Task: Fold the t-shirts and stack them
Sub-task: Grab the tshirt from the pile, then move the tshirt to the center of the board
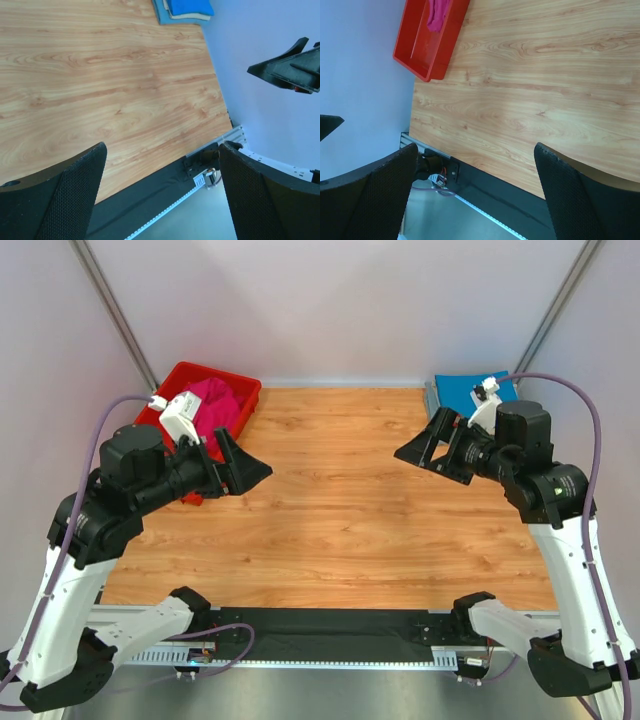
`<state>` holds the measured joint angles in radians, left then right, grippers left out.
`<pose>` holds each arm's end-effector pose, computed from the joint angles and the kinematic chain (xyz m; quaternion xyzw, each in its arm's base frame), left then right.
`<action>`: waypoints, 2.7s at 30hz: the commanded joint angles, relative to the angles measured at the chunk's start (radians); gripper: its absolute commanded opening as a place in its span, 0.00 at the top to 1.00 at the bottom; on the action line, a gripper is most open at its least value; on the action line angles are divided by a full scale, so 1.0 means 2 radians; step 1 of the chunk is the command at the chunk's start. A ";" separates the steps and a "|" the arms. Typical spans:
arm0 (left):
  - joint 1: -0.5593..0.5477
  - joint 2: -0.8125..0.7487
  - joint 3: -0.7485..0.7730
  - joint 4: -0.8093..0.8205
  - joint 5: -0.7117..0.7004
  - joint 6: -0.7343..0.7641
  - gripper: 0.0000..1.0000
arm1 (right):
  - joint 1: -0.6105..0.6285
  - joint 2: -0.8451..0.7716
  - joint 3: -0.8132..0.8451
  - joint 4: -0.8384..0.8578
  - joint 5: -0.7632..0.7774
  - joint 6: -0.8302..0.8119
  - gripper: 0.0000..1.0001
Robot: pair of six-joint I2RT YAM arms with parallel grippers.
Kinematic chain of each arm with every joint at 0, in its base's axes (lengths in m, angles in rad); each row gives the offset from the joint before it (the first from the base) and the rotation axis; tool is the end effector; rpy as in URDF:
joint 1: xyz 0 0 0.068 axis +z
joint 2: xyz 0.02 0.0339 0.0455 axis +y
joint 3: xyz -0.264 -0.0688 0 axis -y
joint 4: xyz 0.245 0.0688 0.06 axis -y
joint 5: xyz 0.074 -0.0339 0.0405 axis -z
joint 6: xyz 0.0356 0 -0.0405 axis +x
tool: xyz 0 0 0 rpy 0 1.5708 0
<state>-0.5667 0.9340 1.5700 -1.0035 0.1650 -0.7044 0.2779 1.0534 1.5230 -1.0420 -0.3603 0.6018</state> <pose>0.1034 -0.0727 0.4803 -0.0100 0.8229 -0.3895 0.4136 0.1610 0.0590 0.4492 0.0546 0.8663 0.3429 0.3592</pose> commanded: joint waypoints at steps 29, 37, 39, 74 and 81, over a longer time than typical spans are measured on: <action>0.332 0.429 0.066 0.121 -0.149 0.088 0.14 | -0.002 -0.113 -0.090 -0.037 -0.006 0.024 0.00; 0.336 0.631 0.198 0.108 -0.086 0.128 0.18 | -0.002 -0.087 -0.100 -0.025 0.001 0.020 0.00; 0.336 0.651 0.224 0.101 -0.093 0.137 0.22 | -0.002 -0.074 -0.102 -0.017 -0.002 0.018 0.00; 0.015 -0.020 -0.338 0.177 0.078 -0.110 0.78 | -0.002 -0.079 -0.130 -0.044 0.102 0.014 0.09; 0.015 -0.061 -0.382 0.089 0.043 -0.058 0.32 | 0.011 -0.074 -0.264 0.043 0.033 0.038 0.18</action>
<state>-0.5346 0.8688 0.7483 -0.7940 0.2825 -0.8642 0.2802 0.8848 1.0611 -1.0828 -0.2195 0.6407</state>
